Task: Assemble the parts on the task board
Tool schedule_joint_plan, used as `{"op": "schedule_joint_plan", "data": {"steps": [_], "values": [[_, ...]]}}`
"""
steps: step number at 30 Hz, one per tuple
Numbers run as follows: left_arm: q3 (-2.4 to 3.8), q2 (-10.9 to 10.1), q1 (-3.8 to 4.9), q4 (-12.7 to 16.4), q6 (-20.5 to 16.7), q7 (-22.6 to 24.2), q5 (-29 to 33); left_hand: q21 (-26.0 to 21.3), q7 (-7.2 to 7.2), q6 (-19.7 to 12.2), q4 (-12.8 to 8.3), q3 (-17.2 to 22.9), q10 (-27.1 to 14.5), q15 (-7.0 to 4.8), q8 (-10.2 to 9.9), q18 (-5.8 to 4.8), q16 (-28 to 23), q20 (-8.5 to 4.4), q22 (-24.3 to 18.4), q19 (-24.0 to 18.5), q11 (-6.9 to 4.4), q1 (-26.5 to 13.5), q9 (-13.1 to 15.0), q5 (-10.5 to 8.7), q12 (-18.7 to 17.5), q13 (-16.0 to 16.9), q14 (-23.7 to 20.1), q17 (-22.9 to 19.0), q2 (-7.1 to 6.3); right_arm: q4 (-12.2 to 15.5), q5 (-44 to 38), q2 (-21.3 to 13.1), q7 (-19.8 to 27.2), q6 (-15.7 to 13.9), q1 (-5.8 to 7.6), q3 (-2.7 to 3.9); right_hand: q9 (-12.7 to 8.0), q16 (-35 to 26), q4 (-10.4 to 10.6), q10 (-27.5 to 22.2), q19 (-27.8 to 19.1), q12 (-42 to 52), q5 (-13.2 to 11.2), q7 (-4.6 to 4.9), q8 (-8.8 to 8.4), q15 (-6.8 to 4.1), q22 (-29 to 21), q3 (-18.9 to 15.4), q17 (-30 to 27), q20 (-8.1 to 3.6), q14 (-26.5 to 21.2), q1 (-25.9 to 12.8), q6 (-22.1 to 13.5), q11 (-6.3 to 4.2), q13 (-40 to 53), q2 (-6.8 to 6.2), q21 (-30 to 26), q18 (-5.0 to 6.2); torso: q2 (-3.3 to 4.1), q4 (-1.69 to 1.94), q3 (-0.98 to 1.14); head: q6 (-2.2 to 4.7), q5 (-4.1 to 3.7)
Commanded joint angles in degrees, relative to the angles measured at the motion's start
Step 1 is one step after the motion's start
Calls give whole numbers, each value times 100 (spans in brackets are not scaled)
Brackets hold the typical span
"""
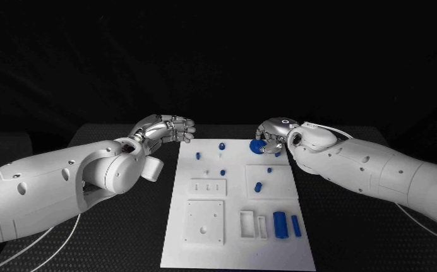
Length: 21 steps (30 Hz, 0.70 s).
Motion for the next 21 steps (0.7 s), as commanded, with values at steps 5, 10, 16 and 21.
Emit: {"op": "schedule_joint_plan", "data": {"steps": [5,10,16,21], "values": [[3,8,9,24,87,41,-32,38,19,2,-23,13,6,41,-30,49,-29,13,134,-36,44,-33,-1,19,-24,-9,2,10,13,29,-389,13,-82,268,-77,-59,41,-50,2,13,-33,12,-6,82,83,-71,122,131,30,33,15,-42,420,-65,-22,170,54,245,-3,-1,-2,-4,-5],[3,4,9,26,81,37,-39,39,19,2,-25,14,7,41,-31,49,-31,13,134,-37,44,-32,0,19,-26,-9,2,12,15,79,-437,20,-141,202,-77,-64,62,-62,58,50,-17,15,-15,56,116,-94,115,108,54,43,31,-167,511,-96,-35,116,87,245,-1,2,-1,4,-16],[3,5,9,31,78,36,-40,41,19,2,-28,17,8,41,-32,50,-34,13,134,-39,43,-30,0,20,-29,-9,2,15,14,171,-533,16,-289,-55,-77,-64,98,-76,164,98,-4,19,-29,21,151,-123,108,70,77,43,47,-316,599,-127,-48,94,111,245,1,1,0,17,-18],[3,10,9,27,77,37,-40,42,19,2,-31,19,9,41,-32,51,-36,13,134,-40,43,-27,0,22,-31,-9,3,17,15,214,-608,12,-428,-249,-77,-64,118,-78,227,131,12,24,-36,4,164,-138,104,54,92,33,58,-383,634,-143,-53,45,126,245,0,3,4,24,-15]]}}
